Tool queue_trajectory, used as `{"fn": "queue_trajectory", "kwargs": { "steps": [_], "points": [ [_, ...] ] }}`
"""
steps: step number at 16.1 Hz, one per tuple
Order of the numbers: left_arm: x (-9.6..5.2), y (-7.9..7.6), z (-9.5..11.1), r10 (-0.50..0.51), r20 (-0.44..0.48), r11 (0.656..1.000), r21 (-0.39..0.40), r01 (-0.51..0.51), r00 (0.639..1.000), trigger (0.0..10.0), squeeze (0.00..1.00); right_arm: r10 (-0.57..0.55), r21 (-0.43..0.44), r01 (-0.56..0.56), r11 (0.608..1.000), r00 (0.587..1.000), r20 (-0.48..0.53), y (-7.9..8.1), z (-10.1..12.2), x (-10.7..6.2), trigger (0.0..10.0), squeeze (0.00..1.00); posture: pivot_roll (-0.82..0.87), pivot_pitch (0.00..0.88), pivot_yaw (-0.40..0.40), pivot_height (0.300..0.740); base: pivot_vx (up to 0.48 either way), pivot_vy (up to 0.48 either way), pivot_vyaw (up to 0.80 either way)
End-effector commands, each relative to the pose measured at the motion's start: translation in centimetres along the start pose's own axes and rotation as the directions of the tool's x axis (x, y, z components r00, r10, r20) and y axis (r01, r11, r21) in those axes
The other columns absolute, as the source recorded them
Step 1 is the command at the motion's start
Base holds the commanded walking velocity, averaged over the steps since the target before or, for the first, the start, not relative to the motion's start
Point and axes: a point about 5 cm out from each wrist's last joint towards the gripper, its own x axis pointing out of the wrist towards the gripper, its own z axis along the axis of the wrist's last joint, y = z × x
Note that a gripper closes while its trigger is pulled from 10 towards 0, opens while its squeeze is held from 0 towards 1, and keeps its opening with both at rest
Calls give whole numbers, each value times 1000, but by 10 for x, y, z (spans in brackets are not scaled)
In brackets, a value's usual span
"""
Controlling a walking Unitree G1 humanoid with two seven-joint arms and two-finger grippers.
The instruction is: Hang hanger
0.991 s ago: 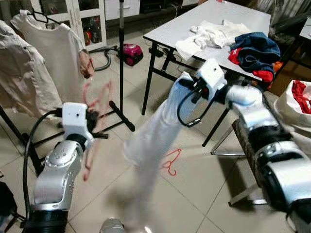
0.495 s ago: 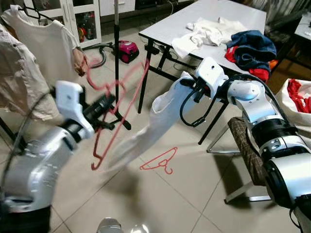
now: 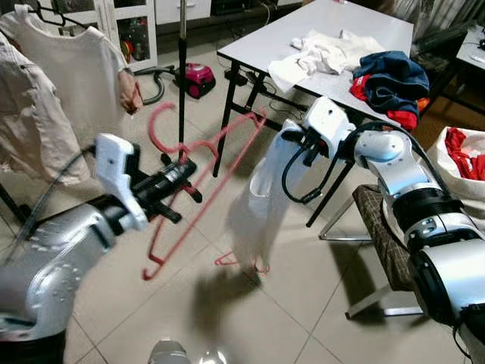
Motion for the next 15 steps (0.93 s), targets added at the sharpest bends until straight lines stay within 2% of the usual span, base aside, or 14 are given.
{"fn": "queue_trajectory", "kwargs": {
  "steps": [1, 3, 4, 6, 8, 11, 15],
  "points": [
    [7, -6, -10, -12, -23, 1000, -14, 12, 1000, 10000, 0, -69, 75, 66, 995, 997, 33, -6, -1, -4, 10000, 0, 218, 0, -129, 740, 0, 0, 0],
    [18, -7, -21, 37, -42, 999, -19, -37, 998, 10000, 0, -148, 185, 133, 974, 986, 74, -1, -5, -1, 10000, 0, 185, 0, -85, 740, 0, 0, 0],
    [23, -9, -23, 28, -70, 1000, 13, -27, 997, 10000, 0, -194, 241, 169, 956, 977, 84, 1, -8, -1, 10000, 0, 177, 0, -52, 740, 0, 0, 0],
    [27, -5, -13, -13, -111, 996, 84, 23, 994, 10000, 0, -229, 287, 194, 938, 969, 93, 13, -14, 2, 10000, 0, 161, 0, 36, 740, 0, 0, 0],
    [31, -1, 0, -50, -123, 990, 123, 65, 991, 10000, 0, -243, 294, 206, 933, 966, 92, 21, -17, 4, 10000, 0, 146, 0, 61, 740, 0, 0, 0],
    [41, 4, 19, -70, -88, 981, 173, 84, 994, 10000, 0, -265, 283, 234, 930, 961, 76, 20, -19, 2, 10000, 0, 106, 0, 77, 740, 0, 0, 0],
    [38, 3, 26, -103, -96, 980, 163, 117, 990, 10000, 0, -261, 249, 236, 939, 962, 73, 19, -16, 2, 10000, 0, 84, 0, 57, 740, 0, 0, 0]
  ]
}}
